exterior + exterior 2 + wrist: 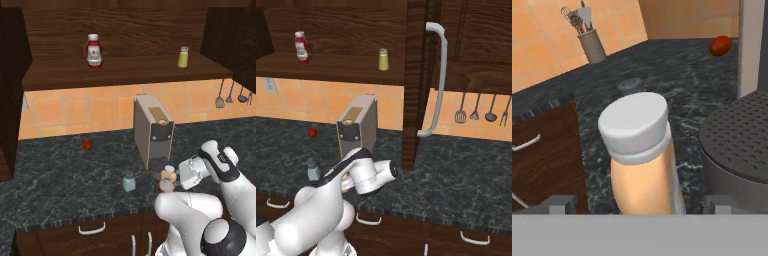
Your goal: Put the shaker and condiment bottle from the counter next to their counterparts in the cabinet.
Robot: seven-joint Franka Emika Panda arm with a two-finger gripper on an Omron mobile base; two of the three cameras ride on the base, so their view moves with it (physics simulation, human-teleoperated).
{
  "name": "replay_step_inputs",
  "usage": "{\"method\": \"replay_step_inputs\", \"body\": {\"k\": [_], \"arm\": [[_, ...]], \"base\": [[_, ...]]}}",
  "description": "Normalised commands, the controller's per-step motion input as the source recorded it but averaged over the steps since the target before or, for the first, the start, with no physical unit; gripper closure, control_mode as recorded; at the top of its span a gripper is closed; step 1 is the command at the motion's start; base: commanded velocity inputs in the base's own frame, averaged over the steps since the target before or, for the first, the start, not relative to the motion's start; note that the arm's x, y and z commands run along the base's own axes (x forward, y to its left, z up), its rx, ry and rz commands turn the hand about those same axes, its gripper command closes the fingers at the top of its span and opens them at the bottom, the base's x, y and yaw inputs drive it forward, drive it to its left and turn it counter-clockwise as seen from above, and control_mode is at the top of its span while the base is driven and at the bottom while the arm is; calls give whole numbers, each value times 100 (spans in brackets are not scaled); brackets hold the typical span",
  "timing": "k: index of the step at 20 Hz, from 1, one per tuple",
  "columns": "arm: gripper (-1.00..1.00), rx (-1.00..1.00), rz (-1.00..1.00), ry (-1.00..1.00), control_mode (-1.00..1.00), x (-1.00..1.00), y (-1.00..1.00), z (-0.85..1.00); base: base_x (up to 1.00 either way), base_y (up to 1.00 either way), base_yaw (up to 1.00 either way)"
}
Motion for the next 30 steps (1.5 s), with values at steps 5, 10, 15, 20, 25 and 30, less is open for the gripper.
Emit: {"method": "replay_step_inputs", "body": {"k": [5, 10, 15, 20, 25, 30], "arm": [[-100, 0, -5, 0, -100, 0, 75, -34], [100, 0, -4, 0, -100, 0, 37, -23], [100, 4, -2, -7, -100, -10, 0, 14], [100, 0, -18, -17, -100, -72, 27, 40], [100, -1, -27, -25, -100, -93, 87, 13], [100, -7, -25, -8, -100, -45, 67, 48]], "base": [[0, 0, 0], [0, 0, 0], [0, 0, 0], [0, 0, 0], [0, 0, 0], [0, 0, 0]]}}
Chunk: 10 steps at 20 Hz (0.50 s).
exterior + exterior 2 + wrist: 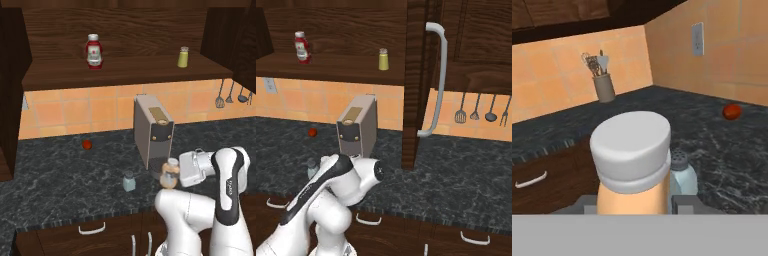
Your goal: Put the shaker and condiment bottle from the counter next to their counterparts in the cabinet.
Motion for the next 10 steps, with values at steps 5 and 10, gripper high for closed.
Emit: {"method": "replay_step_inputs", "body": {"k": [5, 10], "arm": [[100, -11, -25, 0, -100, -45, 15, 74], [100, -14, -21, 1, -100, -38, 0, 79]], "base": [[0, 0, 0], [0, 0, 0]]}}
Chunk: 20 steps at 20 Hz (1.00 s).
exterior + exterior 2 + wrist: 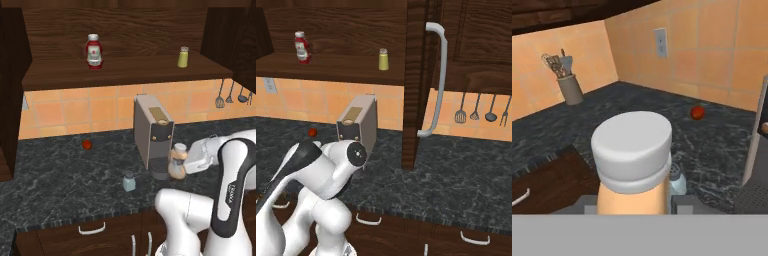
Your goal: Put the shaker and condiment bottle from the counter next to their counterparts in the cabinet.
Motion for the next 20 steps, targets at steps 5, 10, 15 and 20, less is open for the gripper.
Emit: {"method": "replay_step_inputs", "body": {"k": [5, 10, 15, 20], "arm": [[100, -1, -15, 0, -100, -8, 20, 83], [100, 0, -17, -6, -100, -2, 41, 92], [100, 0, -17, -9, -100, 3, 55, 83], [100, 0, -13, 0, -100, 26, 17, 78]], "base": [[0, 0, 0], [0, 0, 0], [0, 0, 0], [0, 0, 0]]}}
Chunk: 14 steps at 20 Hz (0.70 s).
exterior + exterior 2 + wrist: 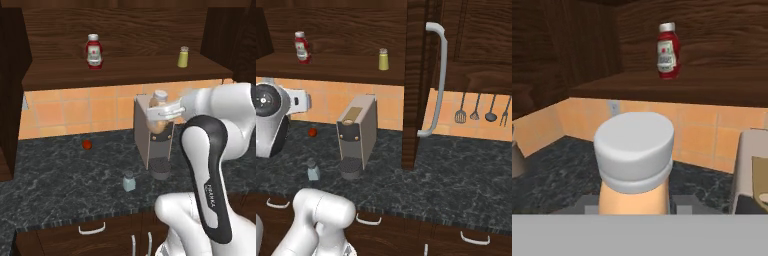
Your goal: Put the shaker and condiment bottle from the counter next to their counterparts in the cabinet.
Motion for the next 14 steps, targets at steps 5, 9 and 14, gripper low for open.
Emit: {"method": "replay_step_inputs", "body": {"k": [5, 9, 14], "arm": [[100, 0, 0, 1, -100, 72, -2, 58], [100, 1, 0, 0, -100, 81, -1, 51], [100, 1, 0, 0, -100, 50, -6, 47]], "base": [[0, 0, 0], [0, 0, 0], [0, 0, 0]]}}
